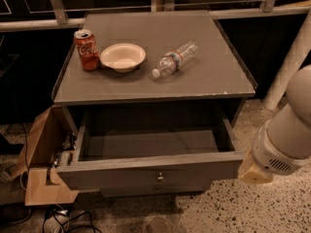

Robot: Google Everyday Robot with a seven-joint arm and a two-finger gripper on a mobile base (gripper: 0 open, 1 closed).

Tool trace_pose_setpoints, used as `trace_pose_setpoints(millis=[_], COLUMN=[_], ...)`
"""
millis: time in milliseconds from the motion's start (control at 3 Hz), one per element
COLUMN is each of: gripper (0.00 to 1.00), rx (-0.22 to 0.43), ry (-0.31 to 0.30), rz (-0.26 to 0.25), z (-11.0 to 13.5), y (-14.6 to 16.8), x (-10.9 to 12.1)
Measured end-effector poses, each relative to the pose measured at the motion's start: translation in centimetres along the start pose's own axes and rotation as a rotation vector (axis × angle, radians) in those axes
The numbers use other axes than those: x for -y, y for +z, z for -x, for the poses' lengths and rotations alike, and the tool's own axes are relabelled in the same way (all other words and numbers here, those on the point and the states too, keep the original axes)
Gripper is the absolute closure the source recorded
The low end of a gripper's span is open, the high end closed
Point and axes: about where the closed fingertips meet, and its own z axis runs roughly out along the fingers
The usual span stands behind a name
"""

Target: Close top drawer

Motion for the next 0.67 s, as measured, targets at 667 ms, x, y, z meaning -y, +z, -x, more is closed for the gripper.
trace_pose_setpoints(millis=[667], gripper=[1.00], rx=[0.018], ry=[0.064], rz=[0.031], z=[-1.07], y=[7.18], x=[0.71])
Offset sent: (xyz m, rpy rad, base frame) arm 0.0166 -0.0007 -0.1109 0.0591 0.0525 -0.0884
